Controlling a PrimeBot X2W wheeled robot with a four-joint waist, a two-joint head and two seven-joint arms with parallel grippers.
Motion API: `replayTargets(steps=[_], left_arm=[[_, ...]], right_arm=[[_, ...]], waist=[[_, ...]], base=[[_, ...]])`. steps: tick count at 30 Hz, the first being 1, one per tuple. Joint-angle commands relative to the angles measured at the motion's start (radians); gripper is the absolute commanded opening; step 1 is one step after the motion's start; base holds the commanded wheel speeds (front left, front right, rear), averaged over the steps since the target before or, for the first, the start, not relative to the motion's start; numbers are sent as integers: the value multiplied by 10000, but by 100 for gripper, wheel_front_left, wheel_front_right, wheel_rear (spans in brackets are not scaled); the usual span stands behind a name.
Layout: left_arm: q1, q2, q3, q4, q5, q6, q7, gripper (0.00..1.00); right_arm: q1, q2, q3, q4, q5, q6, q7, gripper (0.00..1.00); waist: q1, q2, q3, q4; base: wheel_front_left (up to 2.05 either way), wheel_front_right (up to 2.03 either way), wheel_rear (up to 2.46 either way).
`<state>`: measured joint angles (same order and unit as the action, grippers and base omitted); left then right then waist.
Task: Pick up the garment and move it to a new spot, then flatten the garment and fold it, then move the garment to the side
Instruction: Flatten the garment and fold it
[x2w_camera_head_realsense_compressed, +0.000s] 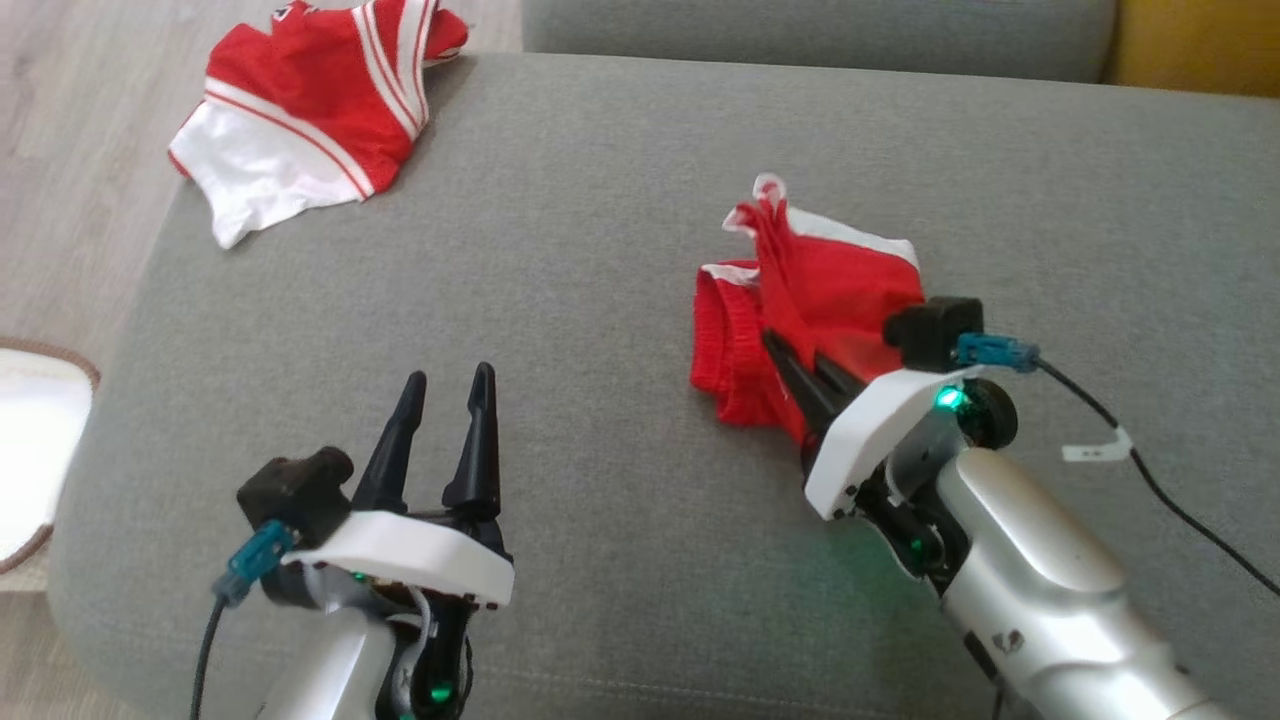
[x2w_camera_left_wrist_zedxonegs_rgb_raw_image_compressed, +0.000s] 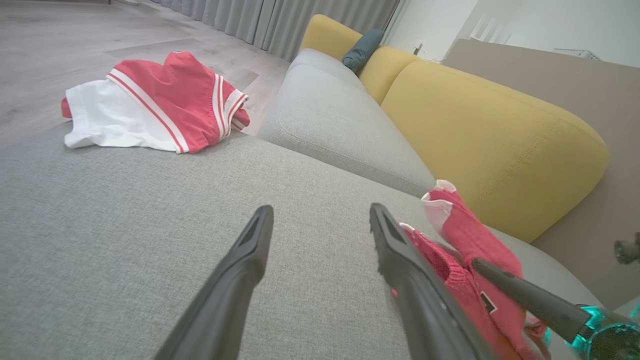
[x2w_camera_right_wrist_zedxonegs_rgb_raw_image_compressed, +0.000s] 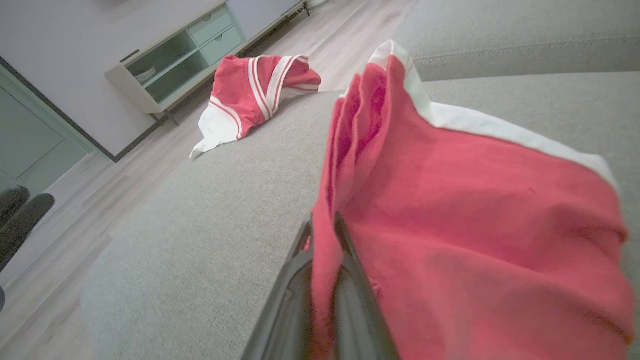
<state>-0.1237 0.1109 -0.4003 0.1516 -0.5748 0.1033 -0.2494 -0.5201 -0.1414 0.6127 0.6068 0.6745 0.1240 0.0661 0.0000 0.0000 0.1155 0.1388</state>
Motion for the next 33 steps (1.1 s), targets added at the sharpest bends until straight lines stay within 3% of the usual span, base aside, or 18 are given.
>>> replayTargets(steps=[1,5,7,8,9,20,32,33], left_arm=[[-227,-19,446,-296,-40,-86,-123,100],[-228,-59,494,-280,-14,-118,-123,100],[-223,-80,540,-271,6,-134,-123,100],[-213,-90,566,-261,14,-137,-123,100],[-201,-99,588,-250,22,-139,-123,100],[17,-187,566,-109,98,-226,-124,100],[30,-160,489,-238,135,-217,-123,100],[17,-158,486,-239,137,-221,-123,100]], right_arm=[[-70,223,18,-153,-134,67,74,0],[-37,341,24,24,-237,67,94,0],[-27,402,45,81,-284,67,53,38],[-16,429,62,92,-295,67,34,73],[-3,452,85,86,-296,67,19,100],[561,311,155,-988,-123,67,-652,100],[953,-291,-1704,-1096,-1051,67,-1240,100],[963,-320,-1735,-1026,-1190,67,-1214,84]], waist=[[0,0,38,85],[0,0,67,137],[0,0,72,127],[0,0,63,110],[0,0,52,82],[0,0,-325,-457],[0,0,-180,-625],[0,0,-155,-606]], base=[[0,0,0],[0,0,0],[0,0,0],[0,0,0],[0,0,0],[0,0,0],[0,0,0],[0,0,0]])
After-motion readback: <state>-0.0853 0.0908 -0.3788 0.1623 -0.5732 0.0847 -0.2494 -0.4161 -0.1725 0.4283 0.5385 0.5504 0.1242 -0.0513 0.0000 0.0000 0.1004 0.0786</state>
